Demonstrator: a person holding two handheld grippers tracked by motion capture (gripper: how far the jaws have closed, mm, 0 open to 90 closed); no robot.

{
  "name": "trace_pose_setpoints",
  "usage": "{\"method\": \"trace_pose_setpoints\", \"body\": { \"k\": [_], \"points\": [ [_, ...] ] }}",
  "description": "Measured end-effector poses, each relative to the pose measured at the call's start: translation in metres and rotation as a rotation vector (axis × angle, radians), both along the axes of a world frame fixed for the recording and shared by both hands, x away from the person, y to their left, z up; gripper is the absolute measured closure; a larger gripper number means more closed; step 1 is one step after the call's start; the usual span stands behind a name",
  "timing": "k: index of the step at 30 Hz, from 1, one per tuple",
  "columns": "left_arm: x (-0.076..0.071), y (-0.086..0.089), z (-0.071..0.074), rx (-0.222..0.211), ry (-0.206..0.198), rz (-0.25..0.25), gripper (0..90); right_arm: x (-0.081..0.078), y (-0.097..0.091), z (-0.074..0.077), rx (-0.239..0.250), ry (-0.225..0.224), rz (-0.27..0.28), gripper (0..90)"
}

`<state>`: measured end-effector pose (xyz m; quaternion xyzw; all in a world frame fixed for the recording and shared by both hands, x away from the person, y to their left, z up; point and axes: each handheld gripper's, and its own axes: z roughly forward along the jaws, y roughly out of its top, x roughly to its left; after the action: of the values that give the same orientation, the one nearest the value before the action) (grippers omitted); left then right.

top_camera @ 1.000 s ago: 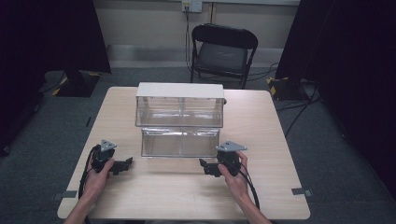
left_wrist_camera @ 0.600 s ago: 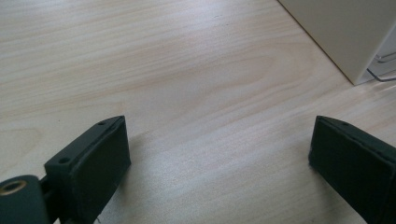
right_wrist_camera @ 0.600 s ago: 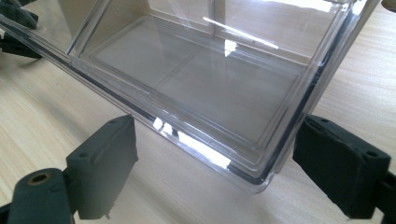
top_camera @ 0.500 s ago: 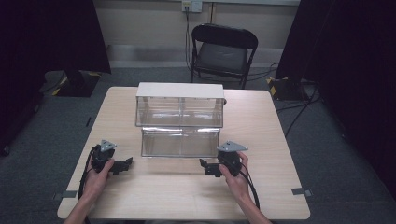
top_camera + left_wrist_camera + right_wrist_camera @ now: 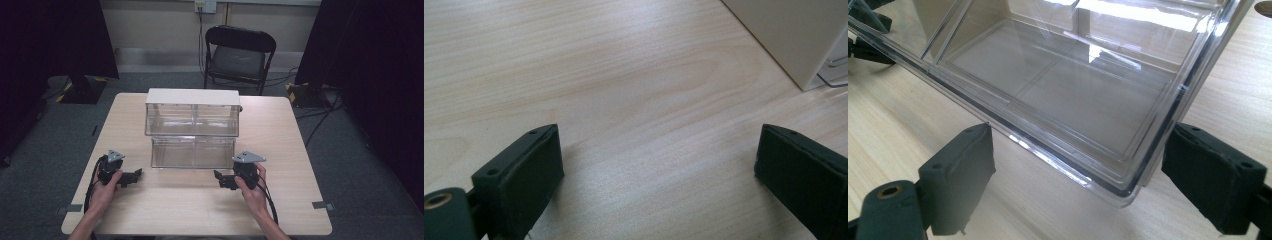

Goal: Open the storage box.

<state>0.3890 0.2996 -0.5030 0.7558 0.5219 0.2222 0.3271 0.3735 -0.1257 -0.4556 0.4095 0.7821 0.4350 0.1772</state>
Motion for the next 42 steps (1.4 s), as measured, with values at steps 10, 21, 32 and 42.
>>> {"method": "trace_pose_setpoints", "body": {
  "k": [10, 21, 32, 42],
  "points": [
    [0.000, 0.000, 0.000, 0.000, 0.000, 0.000, 4.8, -0.003, 0.001, 0.003, -0.002, -0.011, -0.006, 13.0],
    [0.000, 0.000, 0.000, 0.000, 0.000, 0.000, 4.8, -0.005, 0.000, 0.006, 0.005, -0.018, -0.006, 12.9],
    [0.000, 0.000, 0.000, 0.000, 0.000, 0.000, 4.8, -0.006, 0.000, 0.009, 0.015, -0.026, -0.006, 12.6],
    [0.000, 0.000, 0.000, 0.000, 0.000, 0.000, 4.8, -0.006, -0.001, 0.013, 0.019, -0.031, 0.003, 12.3]
  ]
}}
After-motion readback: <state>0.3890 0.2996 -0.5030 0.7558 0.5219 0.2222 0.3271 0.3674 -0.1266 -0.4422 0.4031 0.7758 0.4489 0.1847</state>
